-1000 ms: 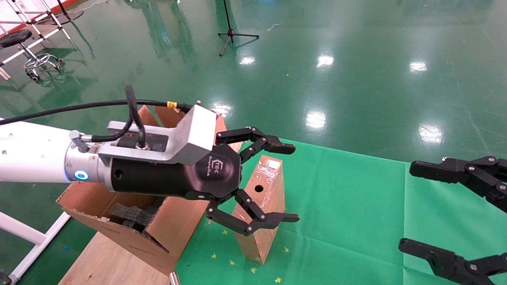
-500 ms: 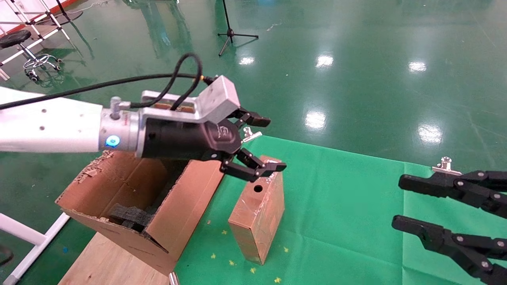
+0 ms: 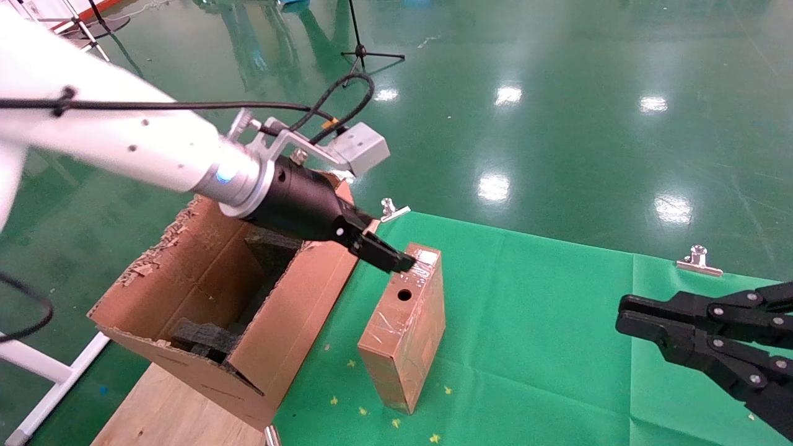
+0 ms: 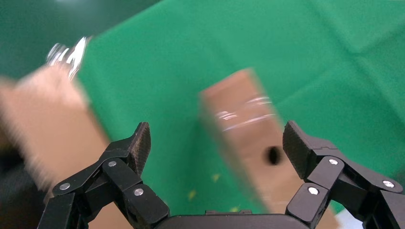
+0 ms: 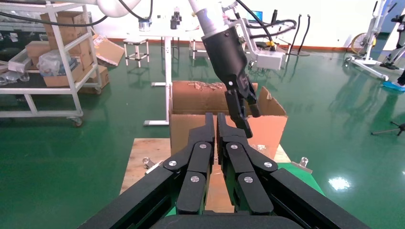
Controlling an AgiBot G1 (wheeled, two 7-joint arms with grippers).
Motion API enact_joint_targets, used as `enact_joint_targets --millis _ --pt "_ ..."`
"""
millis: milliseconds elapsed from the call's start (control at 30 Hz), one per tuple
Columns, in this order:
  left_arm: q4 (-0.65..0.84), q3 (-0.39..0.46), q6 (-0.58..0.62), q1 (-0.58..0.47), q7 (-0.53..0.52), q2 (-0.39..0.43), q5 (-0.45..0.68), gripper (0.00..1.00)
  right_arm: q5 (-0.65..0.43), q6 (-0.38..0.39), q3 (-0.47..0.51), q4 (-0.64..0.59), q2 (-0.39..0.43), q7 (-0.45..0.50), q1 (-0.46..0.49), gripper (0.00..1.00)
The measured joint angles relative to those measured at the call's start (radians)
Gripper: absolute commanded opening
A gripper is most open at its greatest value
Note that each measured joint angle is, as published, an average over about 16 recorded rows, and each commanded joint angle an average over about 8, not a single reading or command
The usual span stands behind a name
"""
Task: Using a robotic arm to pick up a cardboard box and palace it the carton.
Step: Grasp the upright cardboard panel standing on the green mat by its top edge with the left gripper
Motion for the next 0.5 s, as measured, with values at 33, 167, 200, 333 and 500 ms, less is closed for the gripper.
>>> enact_joint_targets --millis 33,167,200,333,500 --pt "0.001 0.014 0.010 -0.012 -0.039 0.008 0.007 1.00 0.000 0.000 0.000 0.000 0.000 0.000 0.000 0.00" --pt "0.006 0.065 0.031 -0.045 -0.168 0.034 0.018 1.00 0.000 0.000 0.000 0.000 0.000 0.000 0.000 0.00" --pt "0.007 0.076 0.033 -0.050 -0.193 0.039 0.017 1.00 0.000 0.000 0.000 0.000 0.000 0.000 0.000 0.00" --pt "0.011 0.115 0.030 -0.061 -0.257 0.049 -0.006 1.00 0.000 0.000 0.000 0.000 0.000 0.000 0.000 0.00" --pt "0.012 0.151 0.025 -0.059 -0.289 0.054 -0.033 1.00 0.000 0.000 0.000 0.000 0.000 0.000 0.000 0.00"
